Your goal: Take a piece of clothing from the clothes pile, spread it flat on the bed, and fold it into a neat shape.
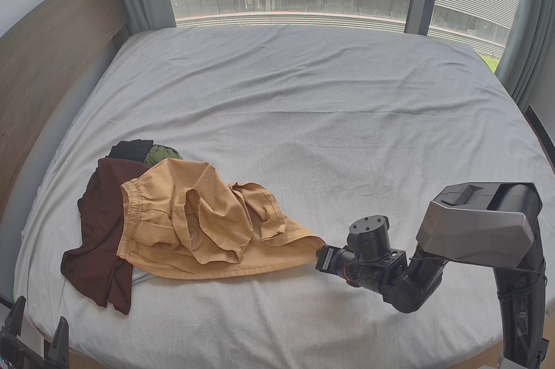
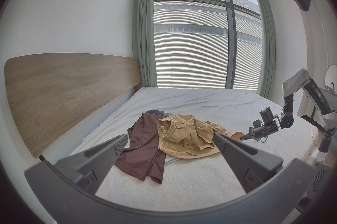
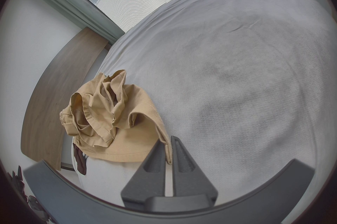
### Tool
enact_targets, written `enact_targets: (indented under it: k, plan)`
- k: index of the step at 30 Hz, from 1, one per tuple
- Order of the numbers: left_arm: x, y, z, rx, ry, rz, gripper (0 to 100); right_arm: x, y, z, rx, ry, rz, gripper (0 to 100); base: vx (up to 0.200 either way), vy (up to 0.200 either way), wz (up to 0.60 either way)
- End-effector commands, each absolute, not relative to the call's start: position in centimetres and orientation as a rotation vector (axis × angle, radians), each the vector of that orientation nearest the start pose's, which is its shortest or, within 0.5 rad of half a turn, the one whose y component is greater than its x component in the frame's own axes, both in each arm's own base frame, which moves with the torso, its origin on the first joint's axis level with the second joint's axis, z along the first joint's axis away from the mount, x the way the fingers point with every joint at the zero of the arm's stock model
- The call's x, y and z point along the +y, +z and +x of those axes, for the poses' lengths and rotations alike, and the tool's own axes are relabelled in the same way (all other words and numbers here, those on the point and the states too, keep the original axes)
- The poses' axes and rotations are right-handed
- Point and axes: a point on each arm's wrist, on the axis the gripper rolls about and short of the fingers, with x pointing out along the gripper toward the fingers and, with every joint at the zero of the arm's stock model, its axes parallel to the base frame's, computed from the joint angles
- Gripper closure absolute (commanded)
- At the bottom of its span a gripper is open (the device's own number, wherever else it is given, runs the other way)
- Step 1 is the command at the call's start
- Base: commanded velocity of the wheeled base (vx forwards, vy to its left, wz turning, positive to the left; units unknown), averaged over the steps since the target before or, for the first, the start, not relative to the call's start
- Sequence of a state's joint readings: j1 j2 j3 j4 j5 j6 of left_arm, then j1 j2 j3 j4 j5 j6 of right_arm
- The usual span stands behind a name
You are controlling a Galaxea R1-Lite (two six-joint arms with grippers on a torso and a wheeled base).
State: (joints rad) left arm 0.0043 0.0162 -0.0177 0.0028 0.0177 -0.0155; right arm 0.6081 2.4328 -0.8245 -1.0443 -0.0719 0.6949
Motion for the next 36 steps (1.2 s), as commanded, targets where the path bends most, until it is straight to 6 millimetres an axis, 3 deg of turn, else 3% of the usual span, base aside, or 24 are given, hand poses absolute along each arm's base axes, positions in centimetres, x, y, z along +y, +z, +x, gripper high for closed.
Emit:
enact_targets:
  k: [1,12,26,36]
  plan:
    - [0.0,7.5,-2.2,0.009,0.023,-0.015,0,20.0,-3.3,30.7,0.686,0.286,0.479,100,0.000,0.000,0.00]
    - [0.0,7.5,-2.2,0.008,0.022,-0.015,0,15.0,-4.4,28.0,0.657,0.225,0.472,100,0.000,0.000,0.00]
    - [0.0,7.5,-2.2,0.009,0.022,-0.014,0,13.0,-4.6,24.6,0.693,0.210,0.460,100,0.000,0.000,0.00]
    - [0.0,7.5,-2.2,0.009,0.022,-0.014,0,11.1,-4.8,23.2,0.745,0.161,0.415,100,0.000,0.000,0.00]
